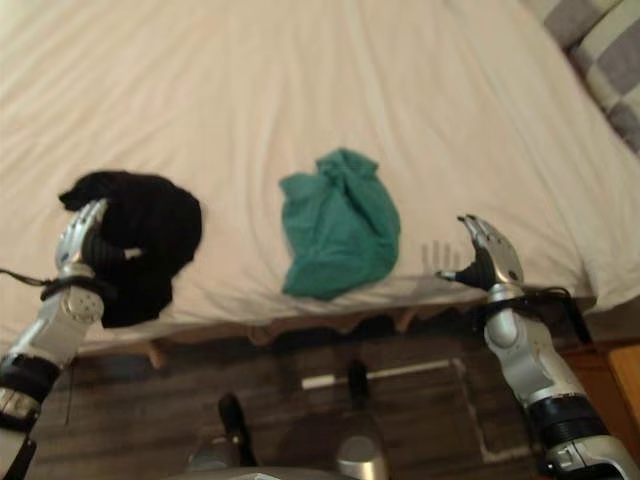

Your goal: Tidy up the quilt and then pick up the clothes from the bed and put them into the laundry hamper.

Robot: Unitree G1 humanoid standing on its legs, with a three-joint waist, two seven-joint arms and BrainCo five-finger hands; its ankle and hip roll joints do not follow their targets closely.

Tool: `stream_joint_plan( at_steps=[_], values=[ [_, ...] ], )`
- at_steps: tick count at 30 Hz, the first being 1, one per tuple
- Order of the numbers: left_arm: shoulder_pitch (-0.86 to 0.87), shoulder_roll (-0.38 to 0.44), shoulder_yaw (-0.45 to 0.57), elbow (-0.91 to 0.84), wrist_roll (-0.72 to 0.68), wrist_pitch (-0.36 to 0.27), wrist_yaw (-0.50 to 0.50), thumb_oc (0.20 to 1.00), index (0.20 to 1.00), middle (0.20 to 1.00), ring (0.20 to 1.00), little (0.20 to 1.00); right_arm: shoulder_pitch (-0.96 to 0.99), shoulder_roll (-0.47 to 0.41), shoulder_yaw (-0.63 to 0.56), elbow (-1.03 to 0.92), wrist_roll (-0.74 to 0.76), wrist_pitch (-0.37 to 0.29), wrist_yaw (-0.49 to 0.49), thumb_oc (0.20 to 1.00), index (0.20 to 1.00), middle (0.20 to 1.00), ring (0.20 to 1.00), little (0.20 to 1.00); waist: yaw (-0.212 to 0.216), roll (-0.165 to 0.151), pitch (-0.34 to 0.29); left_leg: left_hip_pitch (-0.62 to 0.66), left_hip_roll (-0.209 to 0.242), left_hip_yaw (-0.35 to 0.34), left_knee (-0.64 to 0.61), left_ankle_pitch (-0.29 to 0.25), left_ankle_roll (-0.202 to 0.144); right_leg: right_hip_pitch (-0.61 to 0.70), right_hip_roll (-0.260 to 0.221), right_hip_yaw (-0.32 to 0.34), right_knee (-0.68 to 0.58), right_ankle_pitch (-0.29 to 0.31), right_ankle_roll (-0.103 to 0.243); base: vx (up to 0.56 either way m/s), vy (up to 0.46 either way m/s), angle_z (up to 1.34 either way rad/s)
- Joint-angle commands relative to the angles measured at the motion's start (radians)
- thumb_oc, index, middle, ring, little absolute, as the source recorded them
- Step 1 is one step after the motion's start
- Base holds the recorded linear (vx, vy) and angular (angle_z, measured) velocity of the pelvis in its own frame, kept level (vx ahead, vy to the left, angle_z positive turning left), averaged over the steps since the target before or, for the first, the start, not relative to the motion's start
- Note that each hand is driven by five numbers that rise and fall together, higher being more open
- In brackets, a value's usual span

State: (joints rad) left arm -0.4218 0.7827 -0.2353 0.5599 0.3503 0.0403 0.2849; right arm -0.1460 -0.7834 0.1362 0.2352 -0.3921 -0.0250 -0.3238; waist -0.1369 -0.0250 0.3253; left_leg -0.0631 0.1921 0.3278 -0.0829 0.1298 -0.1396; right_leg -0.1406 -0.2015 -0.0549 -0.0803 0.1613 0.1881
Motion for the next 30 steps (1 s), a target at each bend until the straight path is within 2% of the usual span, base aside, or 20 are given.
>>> stream_joint_plan(
  at_steps=[1, 4, 5, 6, 7, 9, 11, 12, 14, 16, 17, 23, 28, 30],
  values=[
    [-0.156, 0.082, -0.053, 0.095, 0.098, 0.017, 0.054, 1.000, 1.000, 1.000, 1.000, 1.000, -0.077, -0.020, 0.003, -0.066, 0.011, -0.036, -0.051, 1.000, 1.000, 1.000, 1.000, 1.000, -0.012, -0.025, 0.014, -0.007, 0.047, -0.004, -0.004, -0.033, -0.039, -0.071, -0.025, -0.046, 0.052, -0.059, 0.063, -0.12, -0.019, -0.05],
    [-0.217, 0.089, -0.116, 0.150, 0.143, 0.033, 0.045, 1.000, 1.000, 1.000, 1.000, 1.000, -0.102, -0.021, 0.024, -0.083, 0.013, -0.046, -0.068, 1.000, 1.000, 1.000, 1.000, 1.000, -0.020, -0.031, 0.045, -0.037, 0.057, 0.005, -0.004, -0.023, -0.041, -0.115, -0.021, -0.045, 0.067, -0.054, 0.065, -0.07, -0.009, -0.07],
    [-0.231, 0.088, -0.131, 0.167, 0.161, 0.039, 0.037, 0.940, 0.940, 0.940, 0.940, 0.940, -0.108, -0.024, 0.030, -0.094, 0.011, -0.050, -0.071, 1.000, 1.000, 1.000, 1.000, 1.000, -0.023, -0.034, 0.056, -0.041, 0.058, 0.007, -0.004, -0.023, -0.042, -0.123, -0.020, -0.044, 0.072, -0.053, 0.065, -0.08, -0.007, -0.08],
    [-0.237, 0.087, -0.134, 0.171, 0.161, 0.038, 0.037, 0.840, 0.840, 0.840, 0.840, 0.840, -0.109, -0.024, 0.028, -0.093, 0.011, -0.050, -0.071, 1.000, 1.000, 1.000, 1.000, 1.000, -0.022, -0.034, 0.057, -0.042, 0.058, 0.007, -0.004, -0.023, -0.042, -0.126, -0.020, -0.044, 0.074, -0.053, 0.065, -0.09, -0.021, -0.06],
    [-0.262, 0.059, -0.165, 0.228, 0.172, 0.044, 0.016, 0.200, 0.200, 0.200, 0.200, 0.200, -0.130, -0.034, 0.041, -0.120, 0.006, -0.060, -0.075, 1.000, 1.000, 1.000, 1.000, 1.000, -0.025, -0.040, 0.078, -0.052, 0.061, 0.011, -0.004, -0.017, -0.044, -0.140, -0.020, -0.047, 0.086, -0.053, 0.065, -0.07, -0.024, -0.04],
    [-0.265, -0.004, -0.182, 0.301, 0.173, 0.042, -0.008, 0.200, 0.200, 0.200, 0.200, 0.200, -0.154, -0.048, 0.049, -0.162, -0.020, -0.062, -0.081, 1.000, 1.000, 1.000, 1.000, 1.000, -0.020, -0.042, 0.103, -0.057, 0.064, 0.006, -0.001, -0.020, -0.047, -0.150, -0.026, -0.050, 0.110, -0.067, 0.063, -0.07, -0.031, 0.00],
    [-0.268, -0.006, -0.181, 0.304, 0.174, 0.041, -0.006, 0.200, 0.200, 0.200, 0.200, 0.200, -0.156, -0.049, 0.049, -0.162, -0.020, -0.061, -0.081, 1.000, 1.000, 1.000, 1.000, 1.000, -0.021, -0.041, 0.103, -0.062, 0.063, 0.005, -0.004, -0.012, -0.046, -0.155, -0.027, -0.050, 0.110, -0.062, 0.062, -0.04, -0.021, 0.05],
    [-0.231, -0.064, -0.189, 0.329, 0.173, 0.036, -0.018, 0.200, 0.200, 0.200, 0.200, 0.200, -0.212, -0.052, 0.091, -0.192, -0.060, -0.057, -0.079, 1.000, 1.000, 1.000, 1.000, 1.000, -0.004, -0.043, 0.118, -0.067, 0.064, -0.002, -0.002, -0.013, -0.045, -0.160, -0.029, -0.055, 0.115, -0.065, 0.058, -0.03, -0.021, 0.04],
    [-0.210, -0.085, -0.189, 0.336, 0.169, 0.032, -0.019, 0.200, 0.200, 0.200, 0.200, 0.200, -0.247, -0.051, 0.116, -0.197, -0.074, -0.056, -0.081, 1.000, 1.000, 1.000, 1.000, 1.000, 0.002, -0.044, 0.124, -0.068, 0.064, -0.006, -0.001, -0.013, -0.045, -0.160, -0.030, -0.057, 0.117, -0.066, 0.057, -0.02, -0.014, 0.01],
    [-0.138, -0.151, -0.177, 0.344, 0.135, 0.027, -0.014, 0.200, 0.200, 0.200, 0.200, 0.200, -0.341, -0.026, 0.176, -0.196, -0.081, -0.045, -0.084, 1.000, 1.000, 1.000, 1.000, 1.000, 0.022, -0.042, 0.134, -0.069, 0.064, -0.015, -0.001, -0.012, -0.045, -0.156, -0.029, -0.063, 0.119, -0.069, 0.052, 0.00, -0.025, 0.04],
    [-0.135, -0.151, -0.173, 0.345, 0.134, 0.027, -0.013, 0.200, 0.200, 0.200, 0.200, 0.200, -0.348, -0.026, 0.184, -0.192, -0.080, -0.045, -0.086, 1.000, 1.000, 1.000, 1.000, 1.000, 0.018, -0.041, 0.134, -0.069, 0.064, -0.015, -0.001, -0.012, -0.045, -0.156, -0.029, -0.064, 0.119, -0.069, 0.052, 0.01, -0.024, 0.08],
    [0.074, -0.238, -0.116, 0.315, 0.030, 0.001, 0.002, 0.200, 0.200, 0.200, 0.200, 0.200, -0.465, -0.002, 0.249, -0.193, -0.072, -0.030, -0.066, 1.000, 1.000, 1.000, 1.000, 1.000, 0.074, -0.038, 0.135, -0.077, 0.064, -0.039, -0.004, -0.011, -0.044, -0.143, -0.031, -0.088, 0.119, -0.074, 0.044, 0.01, -0.018, 0.10],
    [0.211, -0.274, -0.042, 0.213, -0.100, -0.043, 0.025, 0.200, 0.200, 0.200, 0.200, 0.200, -0.503, 0.035, 0.323, -0.084, -0.042, -0.017, -0.020, 1.000, 1.000, 1.000, 1.000, 1.000, 0.123, -0.028, 0.132, -0.085, 0.057, -0.064, -0.004, -0.011, -0.042, -0.132, -0.039, -0.111, 0.121, -0.076, 0.041, 0.01, -0.022, 0.11],
    [0.258, -0.297, -0.009, 0.138, -0.189, -0.073, 0.027, 0.200, 0.200, 0.200, 0.200, 0.200, -0.516, 0.068, 0.365, 0.038, -0.009, -0.010, 0.004, 1.000, 1.000, 1.000, 1.000, 1.000, 0.139, -0.022, 0.133, -0.083, 0.052, -0.075, -0.004, -0.016, -0.041, -0.119, -0.043, -0.122, 0.123, -0.083, 0.041, 0.01, -0.017, 0.10]
  ],
)
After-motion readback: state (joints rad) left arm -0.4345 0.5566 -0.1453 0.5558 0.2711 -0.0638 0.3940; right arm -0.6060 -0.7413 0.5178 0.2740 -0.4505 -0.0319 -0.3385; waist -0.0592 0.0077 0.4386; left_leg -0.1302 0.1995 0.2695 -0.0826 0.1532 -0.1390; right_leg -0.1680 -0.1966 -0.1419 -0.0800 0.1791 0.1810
